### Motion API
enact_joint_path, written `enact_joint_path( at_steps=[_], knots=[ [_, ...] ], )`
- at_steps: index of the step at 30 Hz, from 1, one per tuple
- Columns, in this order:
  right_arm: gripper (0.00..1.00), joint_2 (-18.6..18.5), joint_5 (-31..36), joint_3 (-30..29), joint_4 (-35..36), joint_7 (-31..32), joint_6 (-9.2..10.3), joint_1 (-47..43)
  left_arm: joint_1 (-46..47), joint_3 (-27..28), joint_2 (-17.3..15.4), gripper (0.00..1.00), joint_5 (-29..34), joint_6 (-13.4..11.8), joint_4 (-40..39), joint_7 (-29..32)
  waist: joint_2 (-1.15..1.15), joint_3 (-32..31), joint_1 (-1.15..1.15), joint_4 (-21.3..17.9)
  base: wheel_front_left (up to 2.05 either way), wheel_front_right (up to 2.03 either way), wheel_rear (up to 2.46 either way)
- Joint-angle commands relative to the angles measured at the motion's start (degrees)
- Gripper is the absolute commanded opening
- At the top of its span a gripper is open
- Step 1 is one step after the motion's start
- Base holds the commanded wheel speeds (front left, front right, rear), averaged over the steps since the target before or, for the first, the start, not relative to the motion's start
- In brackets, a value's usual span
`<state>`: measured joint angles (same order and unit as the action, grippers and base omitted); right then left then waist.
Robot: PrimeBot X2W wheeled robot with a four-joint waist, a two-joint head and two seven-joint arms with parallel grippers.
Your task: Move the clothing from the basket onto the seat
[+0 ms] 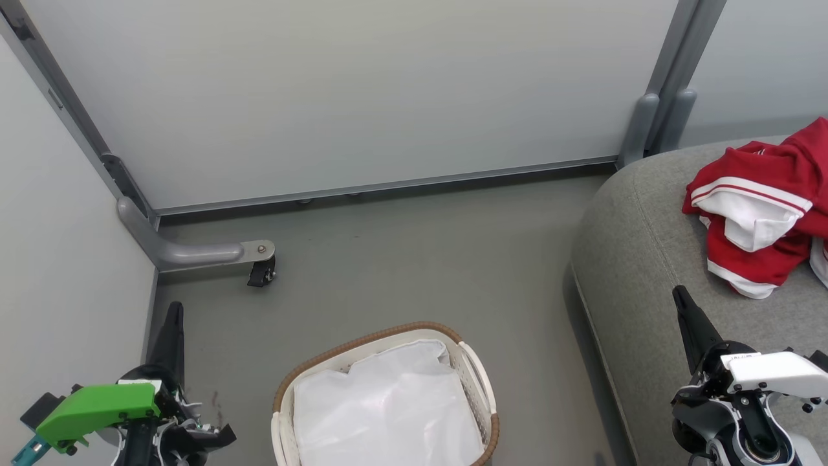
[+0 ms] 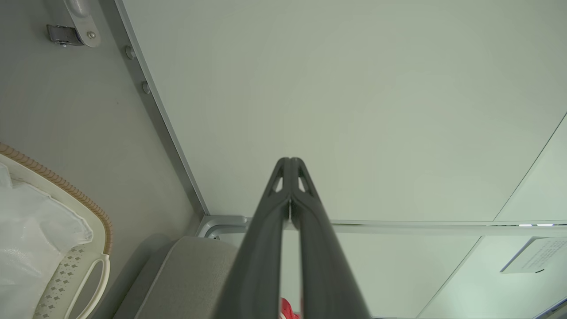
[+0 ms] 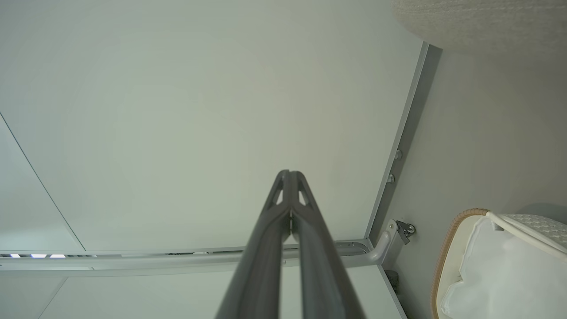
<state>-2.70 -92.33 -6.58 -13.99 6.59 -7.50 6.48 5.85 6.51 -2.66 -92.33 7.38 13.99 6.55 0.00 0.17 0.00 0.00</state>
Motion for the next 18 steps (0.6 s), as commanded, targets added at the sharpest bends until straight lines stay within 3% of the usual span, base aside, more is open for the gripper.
enact_joint_path(
  at_steps=[1, 18],
  knots=[
    [0.0, -0.33, -0.16, -0.12, 0.12, 0.12, 0.02, -0.67, 0.65, 0.14, -0.4, 0.0, -0.15, 0.2, -0.05, 0.2, 0.0, 0.0, 0.0, 0.0, 0.0, 0.0, 0.0],
    [0.0, -0.33, -0.17, -0.11, 0.12, 0.12, 0.02, -0.67, 0.64, 0.13, -0.39, 0.0, -0.16, 0.19, -0.06, 0.19, 0.0, 0.0, 0.0, 0.0, 0.0, 0.0, 0.0]
  ],
)
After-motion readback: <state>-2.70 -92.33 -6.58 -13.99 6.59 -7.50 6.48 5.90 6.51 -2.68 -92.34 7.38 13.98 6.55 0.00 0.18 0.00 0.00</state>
